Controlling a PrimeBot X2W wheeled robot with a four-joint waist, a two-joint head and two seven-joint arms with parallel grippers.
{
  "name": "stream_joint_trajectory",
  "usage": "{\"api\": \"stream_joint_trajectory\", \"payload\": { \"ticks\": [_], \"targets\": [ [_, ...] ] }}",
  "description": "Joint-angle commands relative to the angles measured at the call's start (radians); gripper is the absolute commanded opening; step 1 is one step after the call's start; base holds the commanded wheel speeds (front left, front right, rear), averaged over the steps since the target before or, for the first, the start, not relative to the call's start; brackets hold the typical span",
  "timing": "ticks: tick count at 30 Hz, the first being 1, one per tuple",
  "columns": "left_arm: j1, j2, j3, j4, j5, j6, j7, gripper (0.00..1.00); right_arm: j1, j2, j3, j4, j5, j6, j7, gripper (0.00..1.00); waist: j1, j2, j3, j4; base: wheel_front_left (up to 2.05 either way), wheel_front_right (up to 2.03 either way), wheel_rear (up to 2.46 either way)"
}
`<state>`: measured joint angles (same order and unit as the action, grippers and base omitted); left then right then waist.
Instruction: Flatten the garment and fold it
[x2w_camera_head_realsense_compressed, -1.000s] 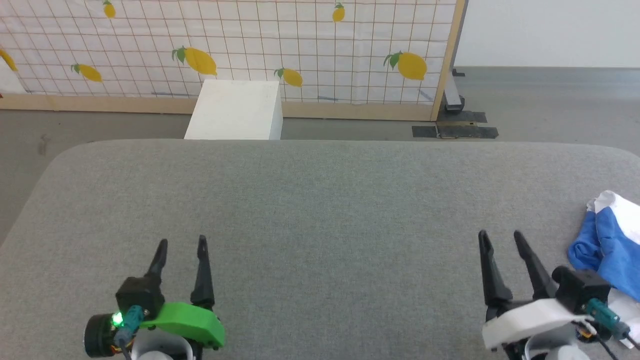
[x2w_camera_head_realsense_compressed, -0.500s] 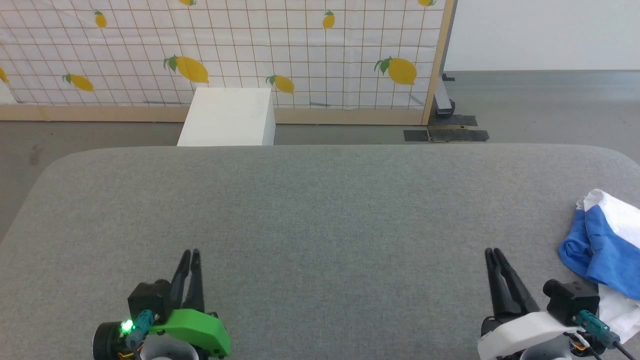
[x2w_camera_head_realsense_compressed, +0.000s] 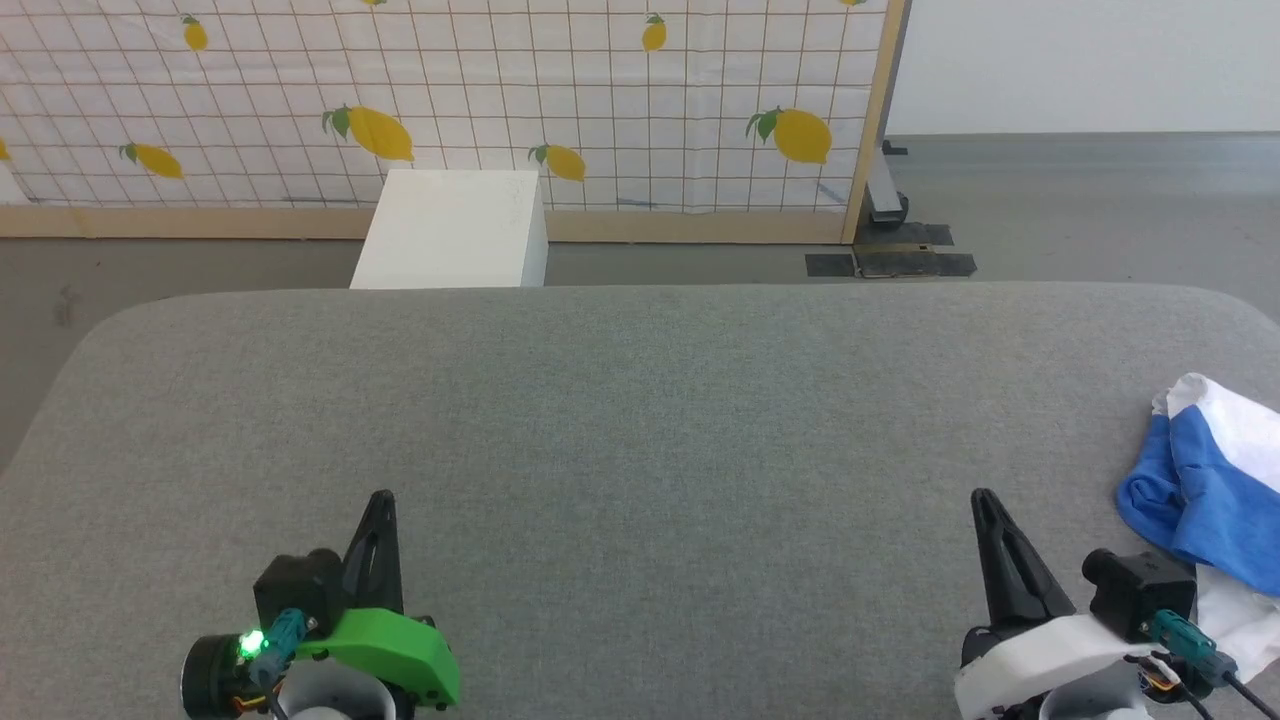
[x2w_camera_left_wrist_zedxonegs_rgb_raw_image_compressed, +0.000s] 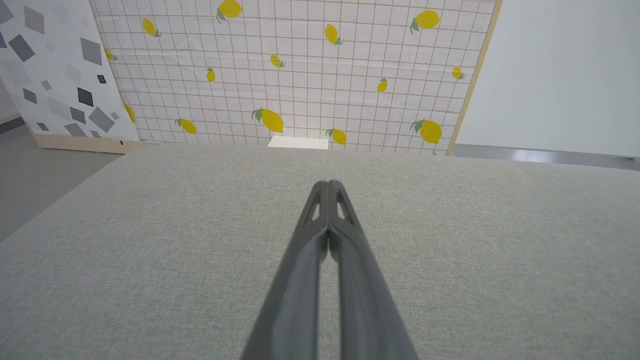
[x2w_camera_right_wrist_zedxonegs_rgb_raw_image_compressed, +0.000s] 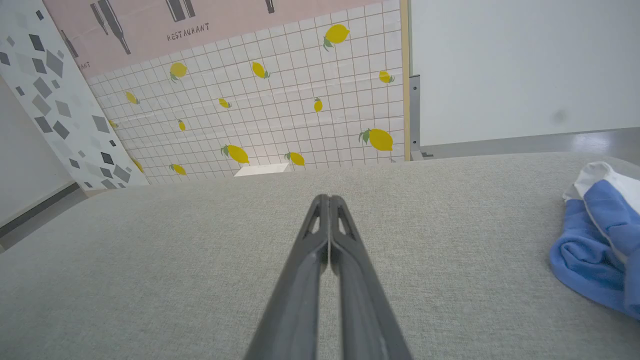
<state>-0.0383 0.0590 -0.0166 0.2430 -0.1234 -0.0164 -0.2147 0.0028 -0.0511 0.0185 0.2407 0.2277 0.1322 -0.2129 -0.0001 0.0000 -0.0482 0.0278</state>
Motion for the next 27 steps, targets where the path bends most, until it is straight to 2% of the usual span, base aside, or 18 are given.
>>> {"api": "stream_joint_trajectory", "payload": {
  "ticks": [1,27],
  "targets": [
    [0.006,-0.001,0.001,-0.010,0.015,0.003,0.006,0.00,0.000,0.000,-0.002,-0.011,-0.012,0.000,0.006,0.00,0.0001,0.0000,0.001,0.000,0.00,0.00,0.00],
    [0.015,-0.003,0.005,-0.076,0.045,0.006,0.065,0.00,-0.001,0.000,-0.007,-0.076,-0.073,-0.001,0.064,0.00,0.0001,0.0000,0.014,-0.008,0.00,0.00,0.00]
  ]
}}
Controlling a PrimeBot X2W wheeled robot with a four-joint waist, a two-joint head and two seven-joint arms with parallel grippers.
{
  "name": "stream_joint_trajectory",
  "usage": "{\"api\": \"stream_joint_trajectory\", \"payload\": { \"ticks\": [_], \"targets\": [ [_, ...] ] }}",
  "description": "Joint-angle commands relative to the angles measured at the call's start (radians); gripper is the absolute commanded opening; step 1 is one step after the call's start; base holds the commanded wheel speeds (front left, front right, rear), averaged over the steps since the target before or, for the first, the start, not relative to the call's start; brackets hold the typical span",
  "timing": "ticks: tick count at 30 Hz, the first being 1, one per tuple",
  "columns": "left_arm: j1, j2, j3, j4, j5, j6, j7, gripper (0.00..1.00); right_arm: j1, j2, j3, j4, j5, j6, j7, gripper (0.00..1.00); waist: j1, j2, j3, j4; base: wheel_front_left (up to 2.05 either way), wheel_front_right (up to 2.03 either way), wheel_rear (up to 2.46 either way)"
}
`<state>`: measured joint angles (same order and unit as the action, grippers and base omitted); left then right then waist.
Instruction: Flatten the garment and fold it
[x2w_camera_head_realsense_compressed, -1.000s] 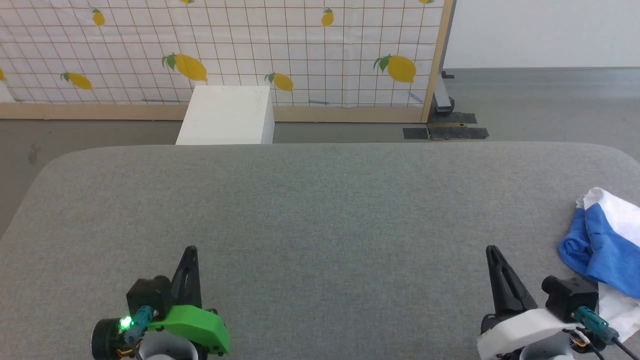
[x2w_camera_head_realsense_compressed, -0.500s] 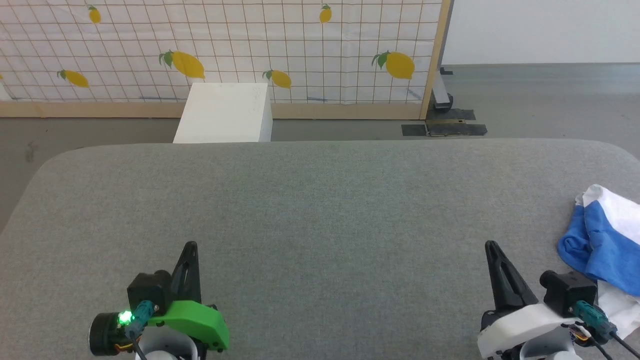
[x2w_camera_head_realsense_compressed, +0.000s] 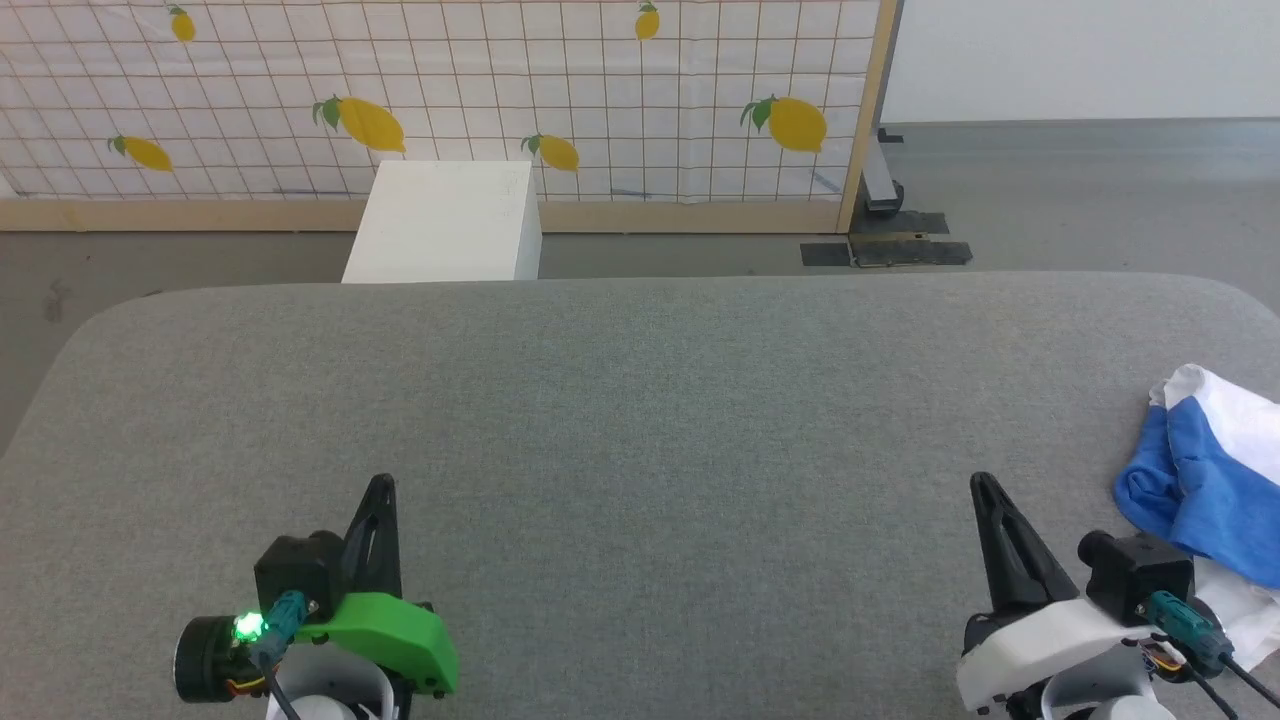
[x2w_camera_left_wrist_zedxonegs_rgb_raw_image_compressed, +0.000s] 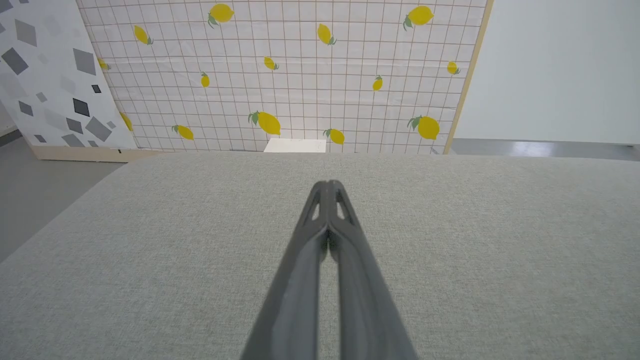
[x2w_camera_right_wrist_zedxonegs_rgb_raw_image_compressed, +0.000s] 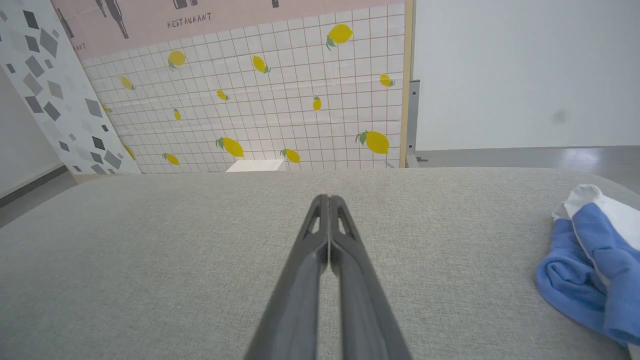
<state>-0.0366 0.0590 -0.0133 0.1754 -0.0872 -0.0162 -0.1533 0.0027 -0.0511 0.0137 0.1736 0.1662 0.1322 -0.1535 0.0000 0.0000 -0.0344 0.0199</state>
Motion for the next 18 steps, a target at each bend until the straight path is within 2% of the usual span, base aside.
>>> {"api": "stream_joint_trajectory", "payload": {
  "ticks": [1,18],
  "targets": [
    [0.014,-0.004,0.002,-0.010,0.010,0.006,0.006,0.00,-0.001,0.000,-0.002,-0.011,-0.014,-0.001,0.007,0.00,0.0000,0.0000,0.001,0.000,0.00,0.00,0.00],
    [0.019,-0.005,0.005,-0.047,0.027,0.009,0.039,0.00,-0.001,0.000,-0.005,-0.047,-0.048,-0.001,0.039,0.00,0.0000,0.0000,0.008,-0.005,0.00,0.00,0.00]
  ]
}}
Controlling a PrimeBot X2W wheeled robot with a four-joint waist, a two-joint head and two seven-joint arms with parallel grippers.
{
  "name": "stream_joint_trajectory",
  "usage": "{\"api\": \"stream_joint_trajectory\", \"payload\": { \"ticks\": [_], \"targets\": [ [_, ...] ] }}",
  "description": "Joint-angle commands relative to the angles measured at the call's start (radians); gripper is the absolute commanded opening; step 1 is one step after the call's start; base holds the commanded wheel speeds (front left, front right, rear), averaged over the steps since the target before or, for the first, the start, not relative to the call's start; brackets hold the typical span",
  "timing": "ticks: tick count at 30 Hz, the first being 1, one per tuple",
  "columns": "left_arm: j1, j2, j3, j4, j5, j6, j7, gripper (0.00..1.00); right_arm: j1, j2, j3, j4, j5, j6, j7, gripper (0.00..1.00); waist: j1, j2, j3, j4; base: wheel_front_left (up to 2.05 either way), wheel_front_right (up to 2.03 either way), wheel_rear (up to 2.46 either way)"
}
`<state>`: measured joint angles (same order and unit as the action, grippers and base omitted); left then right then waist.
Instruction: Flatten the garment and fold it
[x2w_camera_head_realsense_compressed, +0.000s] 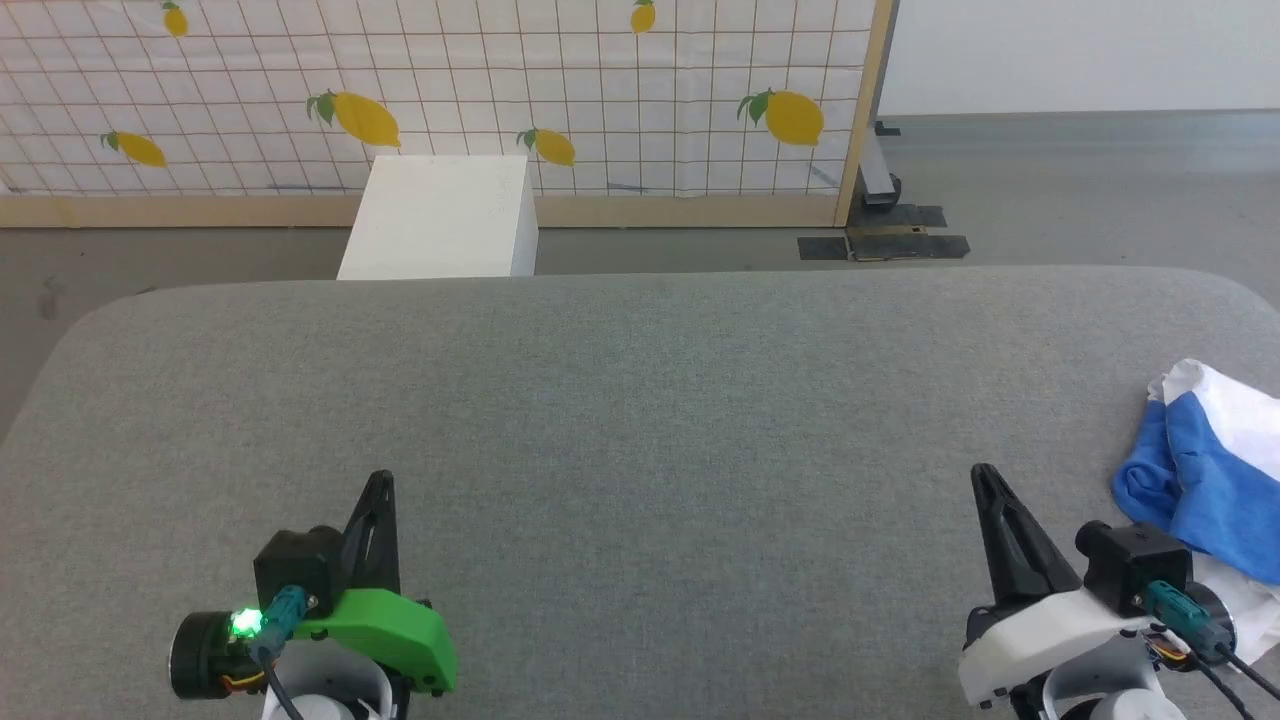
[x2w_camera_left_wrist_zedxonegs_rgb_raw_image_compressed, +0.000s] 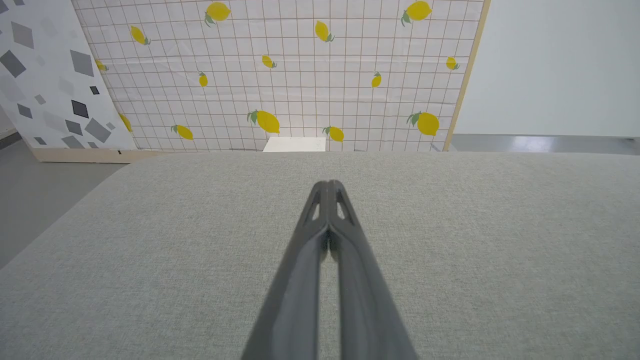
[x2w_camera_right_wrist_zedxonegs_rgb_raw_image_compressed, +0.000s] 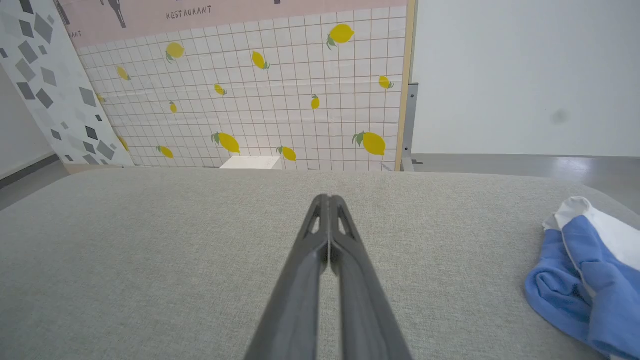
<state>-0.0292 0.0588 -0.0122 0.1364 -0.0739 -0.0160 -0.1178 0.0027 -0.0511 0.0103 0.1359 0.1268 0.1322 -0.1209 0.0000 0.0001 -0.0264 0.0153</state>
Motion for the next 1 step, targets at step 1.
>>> {"api": "stream_joint_trajectory", "payload": {
  "ticks": [1],
  "targets": [
    [0.012,-0.005,0.004,-0.011,0.015,0.009,0.005,0.00,-0.001,0.000,-0.002,-0.012,-0.011,-0.001,0.009,0.00,0.0000,-0.0001,0.001,0.000,0.00,0.00,0.00]
  ]
}}
